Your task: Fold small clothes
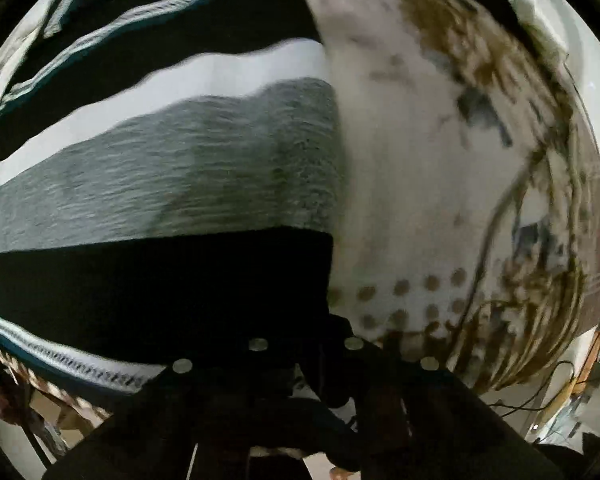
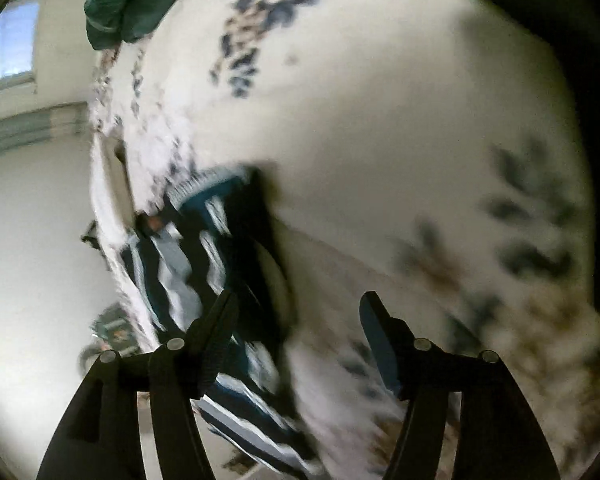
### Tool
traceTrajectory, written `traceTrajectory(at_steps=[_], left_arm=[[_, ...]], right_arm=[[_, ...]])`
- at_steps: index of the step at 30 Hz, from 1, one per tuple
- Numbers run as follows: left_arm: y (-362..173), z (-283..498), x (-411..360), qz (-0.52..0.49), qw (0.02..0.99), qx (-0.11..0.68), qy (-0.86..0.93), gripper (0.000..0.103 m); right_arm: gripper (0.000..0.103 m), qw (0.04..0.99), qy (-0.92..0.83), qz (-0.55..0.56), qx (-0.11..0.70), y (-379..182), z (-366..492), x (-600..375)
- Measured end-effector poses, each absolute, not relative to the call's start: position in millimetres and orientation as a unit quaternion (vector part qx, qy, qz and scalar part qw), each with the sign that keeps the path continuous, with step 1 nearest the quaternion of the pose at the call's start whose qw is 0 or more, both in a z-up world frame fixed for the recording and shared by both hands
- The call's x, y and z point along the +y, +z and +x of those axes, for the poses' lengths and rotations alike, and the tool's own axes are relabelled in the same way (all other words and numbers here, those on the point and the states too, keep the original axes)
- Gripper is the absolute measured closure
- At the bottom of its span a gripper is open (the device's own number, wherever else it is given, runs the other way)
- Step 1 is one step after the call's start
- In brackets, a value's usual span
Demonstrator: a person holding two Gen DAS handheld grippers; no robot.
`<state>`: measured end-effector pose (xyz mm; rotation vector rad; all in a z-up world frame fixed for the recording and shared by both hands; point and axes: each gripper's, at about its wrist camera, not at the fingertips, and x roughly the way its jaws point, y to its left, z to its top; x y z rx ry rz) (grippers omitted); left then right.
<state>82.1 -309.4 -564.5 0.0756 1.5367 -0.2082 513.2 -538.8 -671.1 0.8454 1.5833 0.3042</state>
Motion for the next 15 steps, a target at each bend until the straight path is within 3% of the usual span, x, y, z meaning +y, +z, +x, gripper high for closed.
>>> traceTrajectory(at_steps=[5,7,8,15], left_arm=[[-527.1,83.5,-289.1,0.021,0.731,0.674,-0.101,0.098],[-515.1,83.0,-283.8,0.01,0.736,0.669,-0.103,0.098],[-507.7,84.0,-276.4,0.007,0.74,0.665,-0.097,0.098],[-467.0,90.2,-189.5,-0.111,0.758,0.641,-0.048,0.099]], right_arm=[[0.039,0.59,0.13,0.399,0.69,-711.9,560.6,-498.9],[0.087,0.6,0.11,0.395,0.687,-715.0,564.3,-487.7],[0.093,0.614,0.108,0.374,0.686,-708.9,566.2,-479.9],[0.094,0.681,0.125,0.248,0.678,-604.9,577.3,-408.9]])
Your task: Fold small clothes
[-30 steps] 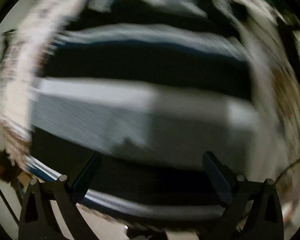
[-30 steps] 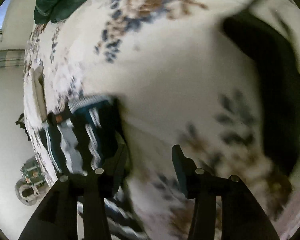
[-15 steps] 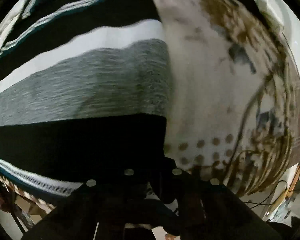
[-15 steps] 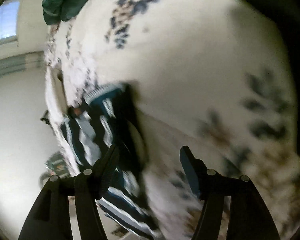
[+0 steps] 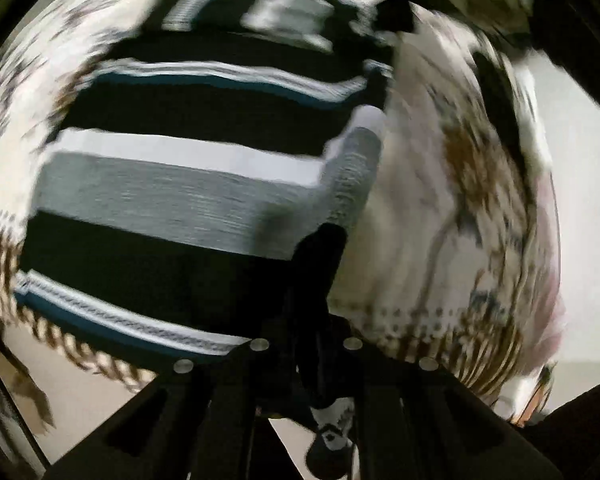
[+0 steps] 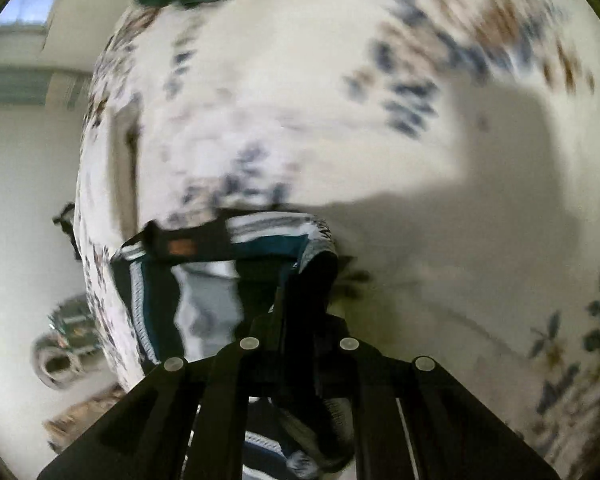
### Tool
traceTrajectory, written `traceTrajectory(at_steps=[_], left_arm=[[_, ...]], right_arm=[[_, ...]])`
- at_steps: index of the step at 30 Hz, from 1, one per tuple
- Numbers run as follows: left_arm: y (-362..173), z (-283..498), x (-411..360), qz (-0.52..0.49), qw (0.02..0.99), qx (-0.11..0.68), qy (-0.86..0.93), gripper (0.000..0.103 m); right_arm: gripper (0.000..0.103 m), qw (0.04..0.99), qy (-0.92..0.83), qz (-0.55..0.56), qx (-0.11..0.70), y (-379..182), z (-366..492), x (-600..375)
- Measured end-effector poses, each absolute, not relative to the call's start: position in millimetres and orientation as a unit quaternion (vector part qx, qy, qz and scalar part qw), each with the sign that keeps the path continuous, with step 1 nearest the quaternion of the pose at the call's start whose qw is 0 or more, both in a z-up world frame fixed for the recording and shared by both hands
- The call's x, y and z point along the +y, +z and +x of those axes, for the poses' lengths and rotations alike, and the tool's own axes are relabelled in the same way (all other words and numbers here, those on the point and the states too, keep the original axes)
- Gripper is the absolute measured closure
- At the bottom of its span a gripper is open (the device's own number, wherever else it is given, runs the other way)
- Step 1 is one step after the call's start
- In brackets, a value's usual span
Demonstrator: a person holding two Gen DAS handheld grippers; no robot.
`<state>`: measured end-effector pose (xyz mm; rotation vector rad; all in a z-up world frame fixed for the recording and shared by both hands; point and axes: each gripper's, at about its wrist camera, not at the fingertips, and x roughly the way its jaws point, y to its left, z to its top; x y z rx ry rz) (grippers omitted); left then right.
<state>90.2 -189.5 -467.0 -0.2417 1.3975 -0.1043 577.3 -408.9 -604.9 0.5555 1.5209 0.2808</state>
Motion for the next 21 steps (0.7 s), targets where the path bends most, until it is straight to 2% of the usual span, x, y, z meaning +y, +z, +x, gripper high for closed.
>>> traceTrajectory(at_steps=[6,11,15,21], left_arm=[[-438.1,85.3,-78.7,-0.2,0.767,0.61,0.006,0.099],[-443.1,71.9,11.6,-0.253,0.761,0.595,0.048,0.099],[-478.8,63.9,76.2,-0.295,0.741,0.6,0.068,0.099],[-548.6,66.3,141.6,-0.339,0.711,0.612,0.072,0.099]], right_arm=[[0.094,0.704,0.167,0.163,0.67,-508.0,594.4,-289.6],[0.094,0.715,0.185,0.099,0.667,-474.6,600.3,-152.1],[0.094,0.716,0.182,0.04,0.673,-486.9,601.1,-36.7],[0.094,0.718,0.132,-0.042,0.683,-551.9,605.3,76.1]])
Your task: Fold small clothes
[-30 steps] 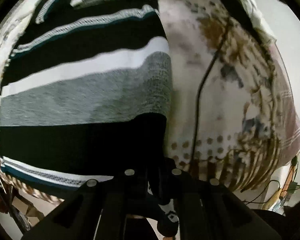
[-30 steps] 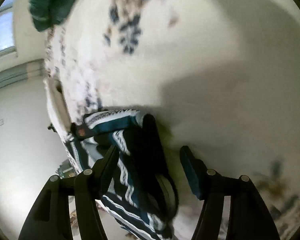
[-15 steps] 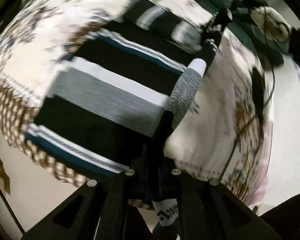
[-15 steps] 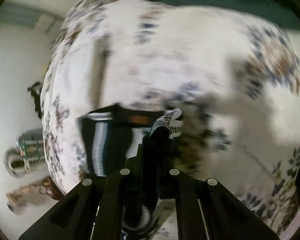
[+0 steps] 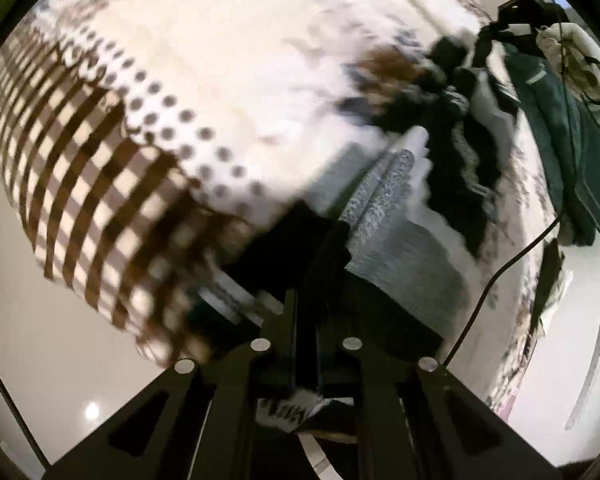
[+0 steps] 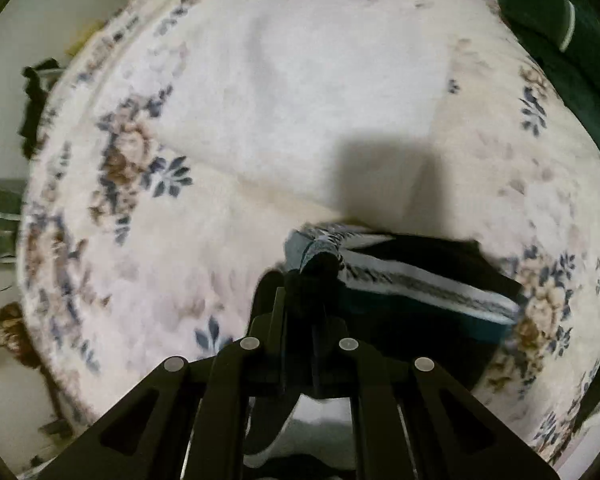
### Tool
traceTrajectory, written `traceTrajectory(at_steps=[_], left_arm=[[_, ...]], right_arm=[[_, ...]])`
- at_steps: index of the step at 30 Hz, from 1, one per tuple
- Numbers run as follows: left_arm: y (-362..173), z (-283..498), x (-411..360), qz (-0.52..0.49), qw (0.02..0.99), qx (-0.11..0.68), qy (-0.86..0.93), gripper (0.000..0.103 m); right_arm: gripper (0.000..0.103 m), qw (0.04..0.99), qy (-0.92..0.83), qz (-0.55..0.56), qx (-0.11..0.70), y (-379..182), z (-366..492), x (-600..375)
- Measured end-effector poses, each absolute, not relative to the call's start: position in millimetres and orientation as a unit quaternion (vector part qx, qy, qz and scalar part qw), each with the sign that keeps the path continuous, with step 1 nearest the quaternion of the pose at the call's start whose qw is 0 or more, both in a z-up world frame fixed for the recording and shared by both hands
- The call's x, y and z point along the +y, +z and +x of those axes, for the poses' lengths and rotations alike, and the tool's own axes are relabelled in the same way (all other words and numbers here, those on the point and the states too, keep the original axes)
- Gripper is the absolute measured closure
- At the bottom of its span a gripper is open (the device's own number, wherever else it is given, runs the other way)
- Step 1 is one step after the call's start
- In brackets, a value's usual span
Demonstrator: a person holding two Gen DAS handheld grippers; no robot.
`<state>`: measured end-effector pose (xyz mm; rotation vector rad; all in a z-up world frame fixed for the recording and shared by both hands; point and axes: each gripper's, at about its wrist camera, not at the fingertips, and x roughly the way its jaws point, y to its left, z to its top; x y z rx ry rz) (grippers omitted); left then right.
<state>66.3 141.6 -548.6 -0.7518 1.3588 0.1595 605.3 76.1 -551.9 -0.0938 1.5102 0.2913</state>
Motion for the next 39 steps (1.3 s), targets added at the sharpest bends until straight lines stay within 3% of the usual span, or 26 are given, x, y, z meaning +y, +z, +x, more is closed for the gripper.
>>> traceTrajectory(at_steps=[4,7,9,10,11,12,13,19,25,27,28,29,31,32,33,39], left_arm=[[-578.9,71.2,164.2,-0.344,0.701,0.621,0.065,0.101],[-596.2,73.4,174.1,-0.367,0.68,0.633,0.037,0.095],[-596.5,69.2,181.0,-0.382,0.668,0.638,0.029,0.083],[-593.6,64.8,184.5,-0.386,0.666,0.638,0.032,0.064],[-590.3,59.0,188.9,-0.391,0.665,0.635,0.036,0.045],[-585.8,51.0,194.3,-0.397,0.667,0.629,0.042,0.037],[-581.6,43.1,199.5,-0.408,0.668,0.62,0.047,0.033],[-569.4,35.2,196.4,-0.414,0.672,0.614,0.024,0.033],[-582.6,55.9,160.5,-0.348,0.677,0.648,0.027,0.036],[-584.9,60.0,154.5,-0.335,0.684,0.647,0.044,0.05],[-585.8,60.7,153.3,-0.323,0.685,0.65,0.057,0.074],[-587.2,60.2,153.0,-0.318,0.685,0.652,0.064,0.083],[-585.0,56.5,155.3,-0.329,0.69,0.641,0.068,0.089],[-583.2,54.5,156.0,-0.329,0.692,0.639,0.07,0.091],[-579.8,53.3,155.4,-0.322,0.696,0.638,0.072,0.091],[-574.9,44.4,153.5,-0.3,0.7,0.643,0.079,0.091]], right_arm=[[0.094,0.718,0.091,-0.06,0.688,-585.6,614.3,91.7],[0.093,0.705,0.077,-0.034,0.705,-604.2,620.0,90.0],[0.08,0.687,0.088,-0.009,0.721,-608.5,618.1,85.9],[0.075,0.681,0.101,0.002,0.725,-605.5,613.3,82.3],[0.062,0.678,0.11,0.01,0.727,-600.7,606.5,77.3],[0.053,0.676,0.117,0.015,0.727,-593.6,596.7,70.8],[0.051,0.674,0.13,0.018,0.727,-584.7,582.2,62.4],[0.045,0.647,0.156,0.027,0.746,-564.7,448.9,-19.3],[0.044,0.533,0.105,0.126,0.83,-648.3,254.5,-108.7],[0.044,0.494,0.091,0.171,0.848,-678.3,201.8,-122.5],[0.044,0.472,0.089,0.198,0.855,-693.0,175.8,-126.8],[0.044,0.457,0.09,0.213,0.859,-703.3,158.1,-127.6],[0.044,0.444,0.091,0.247,0.856,-717.4,128.1,-129.0],[0.053,0.443,0.094,0.255,0.854,-720.4,119.5,-127.7],[0.096,0.449,0.102,0.262,0.848,-720.1,111.7,-126.5],[0.097,0.484,0.108,0.241,0.834,-715.8,92.0,-124.1]])
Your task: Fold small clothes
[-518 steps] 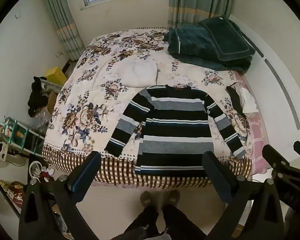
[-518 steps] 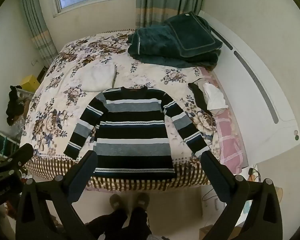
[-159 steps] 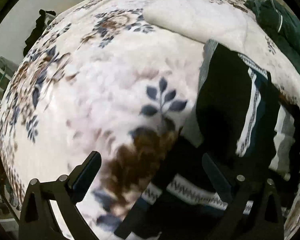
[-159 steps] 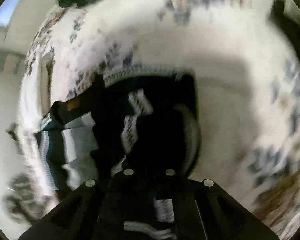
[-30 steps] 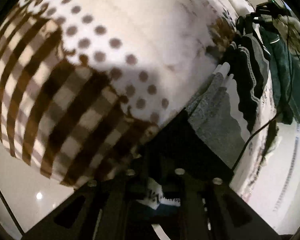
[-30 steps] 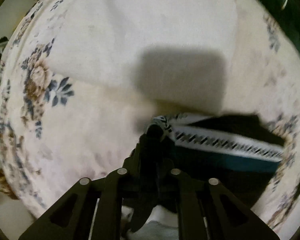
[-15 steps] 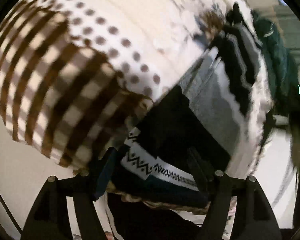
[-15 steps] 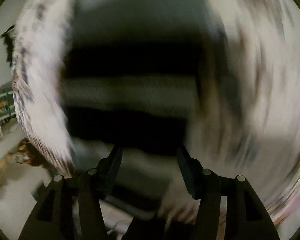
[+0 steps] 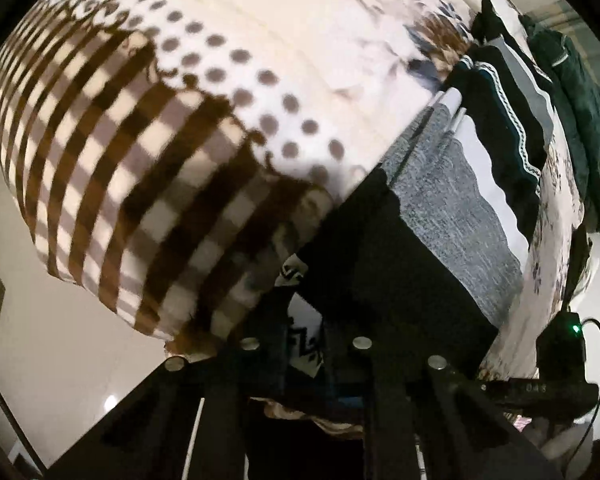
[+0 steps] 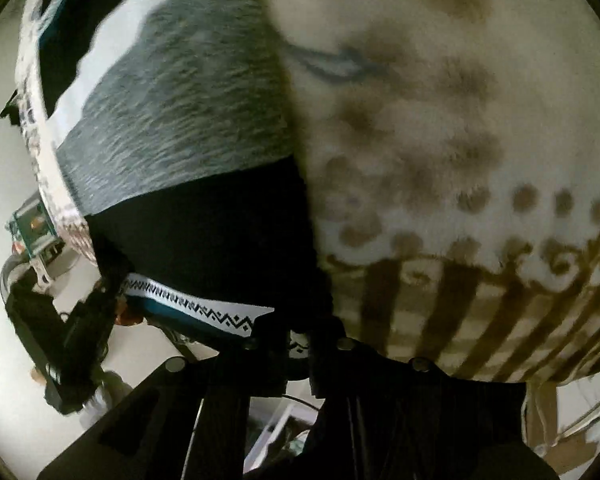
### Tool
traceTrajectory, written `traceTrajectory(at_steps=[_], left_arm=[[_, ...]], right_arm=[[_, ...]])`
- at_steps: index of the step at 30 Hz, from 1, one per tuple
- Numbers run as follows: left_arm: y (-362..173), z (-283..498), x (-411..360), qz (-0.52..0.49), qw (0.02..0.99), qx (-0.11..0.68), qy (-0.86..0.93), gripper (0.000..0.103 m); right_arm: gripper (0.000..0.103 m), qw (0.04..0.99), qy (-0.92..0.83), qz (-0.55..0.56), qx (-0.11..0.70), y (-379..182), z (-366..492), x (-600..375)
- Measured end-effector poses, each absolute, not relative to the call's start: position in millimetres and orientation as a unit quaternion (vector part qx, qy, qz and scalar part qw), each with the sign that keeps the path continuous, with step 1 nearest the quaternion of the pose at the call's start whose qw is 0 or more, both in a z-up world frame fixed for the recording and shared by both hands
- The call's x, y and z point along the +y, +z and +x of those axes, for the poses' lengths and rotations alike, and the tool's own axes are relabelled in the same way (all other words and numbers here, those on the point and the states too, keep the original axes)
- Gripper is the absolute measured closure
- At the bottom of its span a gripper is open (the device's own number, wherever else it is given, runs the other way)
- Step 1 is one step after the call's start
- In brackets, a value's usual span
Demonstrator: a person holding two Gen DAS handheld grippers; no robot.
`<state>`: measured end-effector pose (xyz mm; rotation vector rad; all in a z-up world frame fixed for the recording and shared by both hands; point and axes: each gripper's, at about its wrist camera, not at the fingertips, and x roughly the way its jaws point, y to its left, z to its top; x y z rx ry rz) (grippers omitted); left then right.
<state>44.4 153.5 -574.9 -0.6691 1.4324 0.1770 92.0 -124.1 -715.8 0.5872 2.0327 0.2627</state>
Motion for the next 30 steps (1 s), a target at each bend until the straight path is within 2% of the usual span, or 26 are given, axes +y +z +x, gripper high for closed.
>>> traceTrajectory(at_steps=[2,3,5,6,7,8,11,15,18,21,23,30], left_arm=[[-566.5,48.8,152.4,-0.302,0.691,0.653,0.075,0.088],[-557.0,51.6,148.6,-0.301,0.689,0.655,0.072,0.087],[-535.4,57.2,149.3,-0.284,0.695,0.656,0.073,0.068],[-525.8,59.4,150.8,-0.284,0.7,0.651,0.068,0.063],[-515.4,64.4,151.6,-0.287,0.707,0.643,0.062,0.05],[-502.0,73.5,153.8,-0.289,0.718,0.631,0.056,0.041],[-480.3,108.2,158.8,-0.299,0.741,0.6,0.038,0.041],[-472.5,197.0,155.0,-0.308,0.762,0.569,-0.009,0.041],[-476.1,277.1,149.3,-0.306,0.774,0.552,-0.046,0.041],[-486.4,359.4,140.4,-0.301,0.779,0.544,-0.084,0.039],[-495.1,396.6,135.5,-0.301,0.775,0.546,-0.104,0.033],[-548.6,513.6,118.4,-0.269,0.762,0.571,-0.142,0.033]], right_arm=[[0.095,0.479,0.119,0.228,0.84,-713.8,96.6,-120.3],[0.09,0.481,0.126,0.218,0.84,-707.3,102.4,-120.2],[0.08,0.487,0.136,0.211,0.837,-693.5,112.7,-117.3],[0.067,0.494,0.139,0.214,0.831,-684.4,119.8,-121.1],[0.059,0.507,0.141,0.228,0.819,-673.3,129.0,-129.0],[0.051,0.518,0.139,0.24,0.809,-664.5,136.6,-136.9],[0.05,0.548,0.121,0.272,0.782,-639.0,167.7,-163.7],[0.039,0.583,0.1,0.323,0.738,-610.2,235.0,-197.1],[0.037,0.618,0.085,0.343,0.702,-590.6,294.4,-214.0],[0.037,0.661,0.07,0.351,0.659,-573.9,364.0,-230.7],[0.037,0.682,0.058,0.363,0.632,-570.1,412.5,-240.5],[0.037,0.691,0.041,0.408,0.595,-593.7,533.2,-221.6]])
